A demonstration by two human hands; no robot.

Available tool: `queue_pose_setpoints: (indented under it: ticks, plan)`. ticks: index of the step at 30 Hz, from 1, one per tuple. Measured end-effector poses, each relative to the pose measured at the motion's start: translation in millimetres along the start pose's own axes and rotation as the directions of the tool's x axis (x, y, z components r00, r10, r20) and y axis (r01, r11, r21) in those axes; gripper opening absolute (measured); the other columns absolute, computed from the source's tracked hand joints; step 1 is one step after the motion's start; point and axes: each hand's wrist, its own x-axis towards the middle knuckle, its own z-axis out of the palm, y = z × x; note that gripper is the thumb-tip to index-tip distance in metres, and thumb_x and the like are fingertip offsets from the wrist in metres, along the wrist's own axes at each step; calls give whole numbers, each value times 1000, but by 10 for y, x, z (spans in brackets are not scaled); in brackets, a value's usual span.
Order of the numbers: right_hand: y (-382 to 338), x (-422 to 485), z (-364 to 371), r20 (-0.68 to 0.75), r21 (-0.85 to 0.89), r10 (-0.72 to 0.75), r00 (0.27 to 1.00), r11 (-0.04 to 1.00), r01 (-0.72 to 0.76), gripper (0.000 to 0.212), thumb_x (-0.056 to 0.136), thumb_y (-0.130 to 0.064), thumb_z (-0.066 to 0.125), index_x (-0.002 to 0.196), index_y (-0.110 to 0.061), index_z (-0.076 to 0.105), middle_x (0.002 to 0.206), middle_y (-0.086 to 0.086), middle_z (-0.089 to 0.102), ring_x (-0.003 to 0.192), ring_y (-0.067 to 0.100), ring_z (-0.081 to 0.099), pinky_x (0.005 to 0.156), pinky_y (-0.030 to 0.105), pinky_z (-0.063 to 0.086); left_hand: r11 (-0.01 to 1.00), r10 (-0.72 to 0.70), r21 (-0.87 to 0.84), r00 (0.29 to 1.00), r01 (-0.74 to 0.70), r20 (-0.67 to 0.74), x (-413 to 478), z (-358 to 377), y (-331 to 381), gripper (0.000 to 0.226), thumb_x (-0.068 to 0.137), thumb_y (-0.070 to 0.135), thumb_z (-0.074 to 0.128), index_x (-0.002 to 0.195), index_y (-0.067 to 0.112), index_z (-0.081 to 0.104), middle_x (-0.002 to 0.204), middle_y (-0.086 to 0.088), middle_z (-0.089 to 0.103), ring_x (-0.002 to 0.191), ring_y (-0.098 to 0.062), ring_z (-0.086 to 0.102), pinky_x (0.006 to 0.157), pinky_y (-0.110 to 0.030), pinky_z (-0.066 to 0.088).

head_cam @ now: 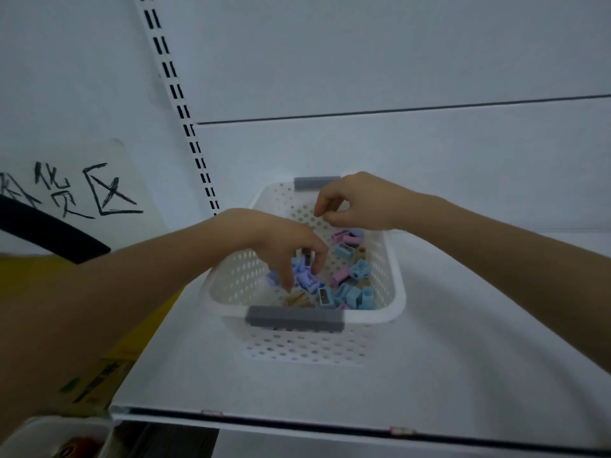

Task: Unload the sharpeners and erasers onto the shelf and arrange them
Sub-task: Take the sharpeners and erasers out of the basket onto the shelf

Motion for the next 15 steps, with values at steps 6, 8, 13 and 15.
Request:
queue_pose_setpoints:
  ticks: [6, 8, 13, 15]
  plan:
    - [-27, 3, -55, 18, -84, -3, 1000, 996, 5, 22, 87, -19, 58, 107, -15, 64, 109, 2, 65, 99, 15, 59, 89, 29, 46, 1000, 8, 15, 996, -7, -88, -96, -92, -30, 38, 73, 10, 72, 106, 19, 55, 103, 2, 43, 101, -18, 44, 88, -29, 39]
    - [-55, 14, -113, 0, -128, -1, 1000, 992, 1, 23, 86, -17, 57, 109, -15, 63, 111, 3, 64, 100, 16, 58, 90, 31, 46, 1000, 4, 9, 989, -3, -149, -173, -192, -89, 37, 72, 10, 73, 99, 26, 53, 103, 4, 45, 102, -19, 46, 92, -34, 42]
    - [-267, 18, -367, 340, -221, 73, 938, 975, 5, 36, 83, -28, 64, 118, -23, 55, 115, -5, 56, 101, 10, 51, 84, 22, 38, 995, -59, -100, 944, 28, -325, -350, -360, -198, 37, 75, 12, 73, 105, 25, 55, 107, 3, 45, 104, -17, 47, 95, -30, 43]
    - [-409, 0, -344, 582, -334, 196, 789, 943, 12, 57, 79, -42, 67, 130, -29, 44, 121, -8, 46, 113, 11, 45, 88, 23, 34, 993, -64, -118, 934, 24, -352, -352, -352, -200, 36, 76, 12, 73, 101, 28, 53, 108, 4, 45, 104, -16, 47, 95, -29, 43]
